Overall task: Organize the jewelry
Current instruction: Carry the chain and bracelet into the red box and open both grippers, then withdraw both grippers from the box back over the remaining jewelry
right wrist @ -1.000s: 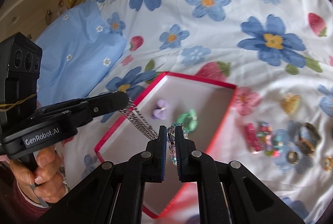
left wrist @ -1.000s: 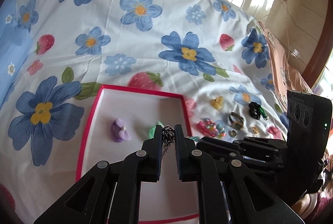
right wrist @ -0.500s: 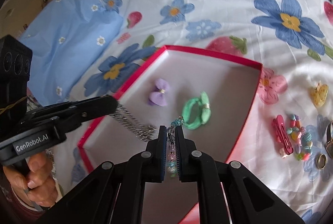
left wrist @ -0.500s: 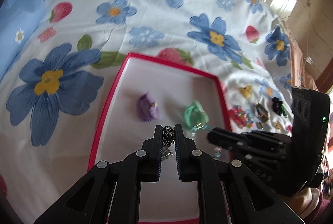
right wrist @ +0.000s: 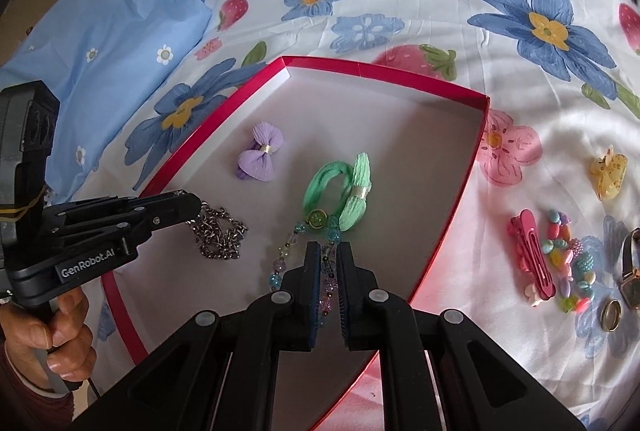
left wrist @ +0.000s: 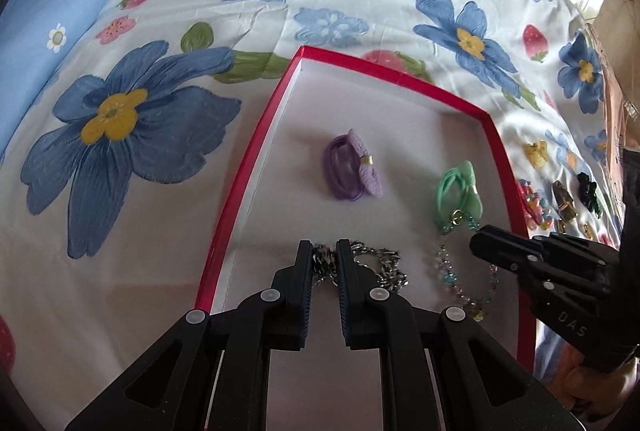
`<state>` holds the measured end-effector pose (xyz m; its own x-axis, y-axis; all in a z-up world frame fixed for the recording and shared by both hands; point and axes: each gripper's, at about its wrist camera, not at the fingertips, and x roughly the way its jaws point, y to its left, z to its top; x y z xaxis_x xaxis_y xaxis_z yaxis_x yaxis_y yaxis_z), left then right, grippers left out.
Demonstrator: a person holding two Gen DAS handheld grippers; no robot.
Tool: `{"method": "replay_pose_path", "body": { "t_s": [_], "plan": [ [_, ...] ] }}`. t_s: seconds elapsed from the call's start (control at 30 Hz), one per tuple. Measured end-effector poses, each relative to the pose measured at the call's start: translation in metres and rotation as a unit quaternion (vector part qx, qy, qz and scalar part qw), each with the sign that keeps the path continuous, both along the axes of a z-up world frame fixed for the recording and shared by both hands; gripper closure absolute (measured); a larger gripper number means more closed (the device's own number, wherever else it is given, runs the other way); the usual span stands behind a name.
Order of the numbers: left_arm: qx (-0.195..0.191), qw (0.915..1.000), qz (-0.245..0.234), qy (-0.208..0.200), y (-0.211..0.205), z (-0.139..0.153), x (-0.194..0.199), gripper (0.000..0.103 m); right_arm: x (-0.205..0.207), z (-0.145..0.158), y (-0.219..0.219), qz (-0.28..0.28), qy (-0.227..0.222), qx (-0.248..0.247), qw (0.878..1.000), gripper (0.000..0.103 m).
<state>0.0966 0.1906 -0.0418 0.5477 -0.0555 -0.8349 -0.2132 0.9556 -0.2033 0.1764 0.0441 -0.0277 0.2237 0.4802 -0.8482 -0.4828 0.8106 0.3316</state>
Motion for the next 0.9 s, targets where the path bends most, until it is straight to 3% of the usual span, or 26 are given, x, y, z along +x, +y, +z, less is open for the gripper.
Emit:
{"method": "replay_pose_path", "body": {
  "t_s": [0.13,0.3,0.43,0.73,0.9],
  "plan": [
    [0.009,1.0000,0.004,0.001,0.000,0.000,0.000,0.080,0.001,0.002,-0.002,-0.005,0.001,0.007,1.000,0.090],
    [0.022,0.9997,0.002,-0.012,-0.006,0.011,-0.007,0.055,-0.001,0.012,-0.013,-0.017,-0.001,0.022,1.000,0.080],
    [0.029,0.9993,0.001,-0.023,-0.013,0.022,-0.015,0.039,-0.005,0.026,-0.031,-0.034,-0.011,0.033,0.999,0.078],
    [0.027,0.9984,-0.024,-0.043,-0.040,0.046,-0.032,0.033,-0.016,0.043,-0.098,-0.099,-0.019,0.035,0.994,0.063],
    [0.022,0.9973,-0.049,-0.050,-0.061,0.057,-0.032,0.032,-0.021,0.045,-0.137,-0.132,-0.021,0.026,0.991,0.062]
  ]
}}
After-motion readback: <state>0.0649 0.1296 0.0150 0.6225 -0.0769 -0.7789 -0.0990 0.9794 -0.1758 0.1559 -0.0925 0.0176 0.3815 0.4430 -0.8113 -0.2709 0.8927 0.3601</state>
